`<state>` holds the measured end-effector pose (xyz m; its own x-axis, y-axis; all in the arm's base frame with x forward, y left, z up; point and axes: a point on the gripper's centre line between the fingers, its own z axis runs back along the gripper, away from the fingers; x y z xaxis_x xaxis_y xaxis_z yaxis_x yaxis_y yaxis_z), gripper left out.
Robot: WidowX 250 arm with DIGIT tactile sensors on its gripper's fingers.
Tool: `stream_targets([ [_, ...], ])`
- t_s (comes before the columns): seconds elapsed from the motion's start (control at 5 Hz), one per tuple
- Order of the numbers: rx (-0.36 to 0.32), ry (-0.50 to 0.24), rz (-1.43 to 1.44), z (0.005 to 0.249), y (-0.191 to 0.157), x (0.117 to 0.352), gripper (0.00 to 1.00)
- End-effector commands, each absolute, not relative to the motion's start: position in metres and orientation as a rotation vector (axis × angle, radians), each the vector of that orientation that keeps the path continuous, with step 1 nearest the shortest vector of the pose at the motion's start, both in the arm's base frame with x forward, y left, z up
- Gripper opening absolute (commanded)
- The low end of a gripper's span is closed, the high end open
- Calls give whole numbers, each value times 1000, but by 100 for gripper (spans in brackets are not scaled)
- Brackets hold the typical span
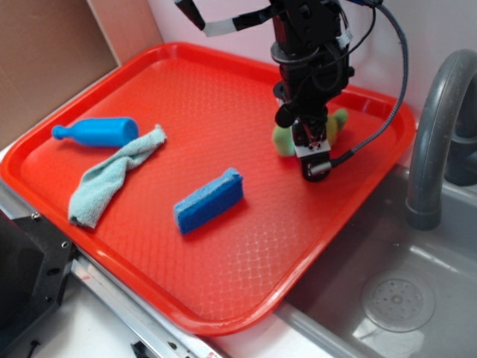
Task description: Grab the green animal.
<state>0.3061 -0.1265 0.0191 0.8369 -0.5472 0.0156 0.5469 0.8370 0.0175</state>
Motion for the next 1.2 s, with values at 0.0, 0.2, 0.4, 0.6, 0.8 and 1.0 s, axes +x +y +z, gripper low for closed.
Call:
stream_targets([
  [0.0, -10, -43, -491, 49, -134, 289, 0],
  [0.2, -78, 7, -367, 92, -114, 272, 0],
  [0.4, -153, 14, -238, 133, -84, 259, 0],
  [0.6, -178, 24, -148, 164, -66, 237, 0],
  [0.8, -184, -14, -85, 189, -47, 209, 0],
  [1.0, -136, -49, -74, 203, -38, 189, 0],
])
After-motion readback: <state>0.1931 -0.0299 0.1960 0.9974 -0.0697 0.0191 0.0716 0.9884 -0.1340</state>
